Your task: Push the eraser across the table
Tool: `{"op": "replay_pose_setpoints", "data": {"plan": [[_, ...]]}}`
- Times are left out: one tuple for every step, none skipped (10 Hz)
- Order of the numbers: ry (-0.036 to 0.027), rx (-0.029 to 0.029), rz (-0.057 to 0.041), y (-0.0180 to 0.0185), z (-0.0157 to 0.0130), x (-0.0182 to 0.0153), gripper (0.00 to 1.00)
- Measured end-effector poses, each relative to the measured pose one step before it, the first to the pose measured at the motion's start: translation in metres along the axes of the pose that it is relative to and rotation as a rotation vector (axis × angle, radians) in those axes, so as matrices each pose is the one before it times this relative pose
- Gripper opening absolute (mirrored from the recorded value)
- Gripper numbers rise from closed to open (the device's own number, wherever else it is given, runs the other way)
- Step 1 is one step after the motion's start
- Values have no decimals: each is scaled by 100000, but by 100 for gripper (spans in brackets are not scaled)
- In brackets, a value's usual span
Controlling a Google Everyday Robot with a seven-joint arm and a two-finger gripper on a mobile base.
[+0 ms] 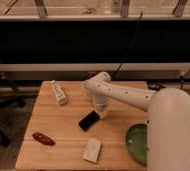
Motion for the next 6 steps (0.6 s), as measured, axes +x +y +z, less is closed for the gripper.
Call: {"op": "replay_pose_setpoints", "data": {"plan": [[166, 29, -317, -3, 5, -186, 0], [229, 46, -658, -23, -47, -194, 0], [83, -18, -685, 96, 5, -186, 0], [335, 179, -938, 18, -21, -445, 0], [205, 293, -1433, -224, -95, -986, 0], [-47, 21, -769, -27, -23, -447, 0]]}}
